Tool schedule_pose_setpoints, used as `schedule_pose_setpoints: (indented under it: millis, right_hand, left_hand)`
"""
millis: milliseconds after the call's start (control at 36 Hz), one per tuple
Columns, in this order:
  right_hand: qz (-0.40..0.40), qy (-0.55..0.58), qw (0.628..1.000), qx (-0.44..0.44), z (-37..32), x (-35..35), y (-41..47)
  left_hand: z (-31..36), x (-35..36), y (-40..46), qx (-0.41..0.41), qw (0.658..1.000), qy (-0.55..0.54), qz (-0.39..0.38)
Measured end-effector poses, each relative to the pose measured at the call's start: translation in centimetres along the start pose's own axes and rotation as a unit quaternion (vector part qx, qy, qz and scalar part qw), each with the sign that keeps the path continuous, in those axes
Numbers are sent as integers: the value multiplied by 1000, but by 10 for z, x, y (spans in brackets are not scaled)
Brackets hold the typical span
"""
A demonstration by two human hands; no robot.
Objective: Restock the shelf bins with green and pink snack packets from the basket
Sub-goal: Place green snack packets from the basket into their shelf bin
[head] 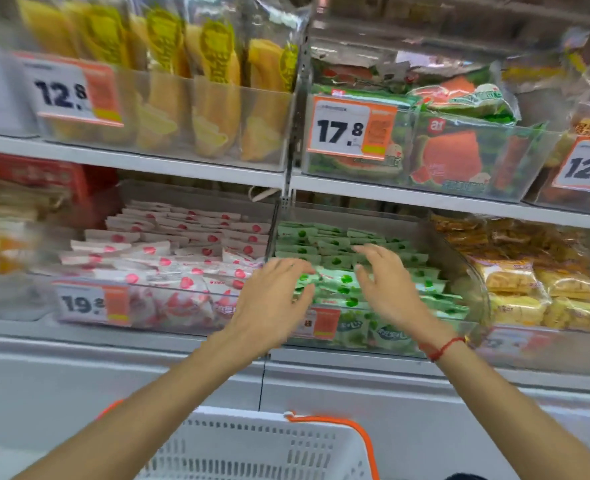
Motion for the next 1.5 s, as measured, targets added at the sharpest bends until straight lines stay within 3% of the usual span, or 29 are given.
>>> schedule_pose_setpoints:
  millis: [83,139,222,333,444,528,611,722,806,889,972,1028,1195,1361,1500]
  right_hand:
    - [85,67,988,-112,-58,19,-25]
    - [78,92,978,-169,-96,33,-30]
    - [30,102,970,-218,-146,50,-12]
    - [-105,51,983,-141,-189,77,41]
    - [-229,-47,972,8,-189,116,73]
    - [-317,-73,945,42,-181,130,71]
    - [-367,-74,926,36,-180,131,69]
    - [-384,-83,919,27,-187,126,70]
    - [-365,-77,928,-9,-187,113,80]
    - [-255,-54,964,-59,-180,80,75]
    - [-157,-110,973,-129,-177,49,60]
    - [-115,-148,972,-140,-175,45,61]
    - [-137,-296,927,-183,-173,67,87]
    - [-291,-300,899,-133,-172,75,112]
    - [-250,-268,920,-141,-167,67,119]
  left_hand:
    - [-38,-34,-35,-15,993,-33,114]
    - [-75,-52,-53,-37,987,-18,155]
    - [-134,-73,-58,-75,986,41,140]
    - [-186,-88,-22,-136,979,149,13]
    - [-214,-84,10,-249,926,227,-169]
    - [-227,-79,11,-265,903,201,-272]
    - [-231,-76,8,-246,893,216,-308]
    - [-225,-78,8,-243,903,221,-278]
    - [-213,-87,13,-188,940,248,-139]
    - [-205,-101,22,-92,980,174,-17]
    - [-194,-107,38,-36,995,44,-87]
    - [-185,-102,52,-27,991,17,-129]
    - [-177,-54,79,-22,964,5,-265]
    - [-186,-41,81,-29,964,-3,-263]
    - [-193,-48,76,-53,973,-23,-222]
Point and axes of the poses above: each hand's wrist, its own y-axis towards the middle knuckle, its own x-axis out of the palm, z = x × y, the point moved 1 cm from there along y, towards the middle knuckle, and after that the axes turned 2 degrees about y, right-handed, at the moved point
